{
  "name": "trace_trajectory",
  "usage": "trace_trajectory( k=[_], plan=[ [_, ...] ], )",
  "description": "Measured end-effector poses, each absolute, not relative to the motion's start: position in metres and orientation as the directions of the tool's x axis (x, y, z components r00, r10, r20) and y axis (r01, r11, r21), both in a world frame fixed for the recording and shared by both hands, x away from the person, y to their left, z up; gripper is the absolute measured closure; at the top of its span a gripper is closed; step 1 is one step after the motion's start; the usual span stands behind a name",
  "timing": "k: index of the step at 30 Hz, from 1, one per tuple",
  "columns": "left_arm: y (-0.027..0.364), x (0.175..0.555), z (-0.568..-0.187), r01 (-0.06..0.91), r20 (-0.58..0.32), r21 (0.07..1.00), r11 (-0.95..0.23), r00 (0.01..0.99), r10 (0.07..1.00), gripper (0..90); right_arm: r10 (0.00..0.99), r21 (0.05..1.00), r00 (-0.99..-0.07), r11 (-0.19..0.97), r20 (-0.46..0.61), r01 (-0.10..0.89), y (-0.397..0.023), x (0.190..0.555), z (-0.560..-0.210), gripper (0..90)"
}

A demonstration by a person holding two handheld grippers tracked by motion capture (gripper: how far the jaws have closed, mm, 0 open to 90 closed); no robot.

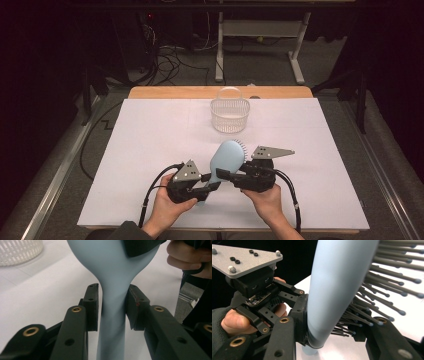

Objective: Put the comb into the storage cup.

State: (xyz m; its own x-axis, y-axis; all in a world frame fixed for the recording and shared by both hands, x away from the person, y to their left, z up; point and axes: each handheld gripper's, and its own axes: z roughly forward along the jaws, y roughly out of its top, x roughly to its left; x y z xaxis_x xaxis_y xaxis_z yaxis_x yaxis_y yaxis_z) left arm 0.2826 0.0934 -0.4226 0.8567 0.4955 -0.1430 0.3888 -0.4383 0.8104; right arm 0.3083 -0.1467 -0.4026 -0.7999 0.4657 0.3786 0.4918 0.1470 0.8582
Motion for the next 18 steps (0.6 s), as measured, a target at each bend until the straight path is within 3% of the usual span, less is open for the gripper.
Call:
trace_trajectory(
  k=[5,18],
  plan=[
    [0.0943,0.2828,-0.4220,0.392,-0.160,0.814,-0.428,0.860,0.484,59.0,0.470,0.857,-0.796,0.142,0.382,0.496,-0.1483,0.3096,-0.4020,58.3],
    [0.0952,0.2841,-0.4234,0.390,-0.151,0.817,-0.424,0.855,0.496,55.4,0.457,0.856,-0.802,0.147,0.385,0.495,-0.1488,0.3094,-0.4011,58.3]
  ],
)
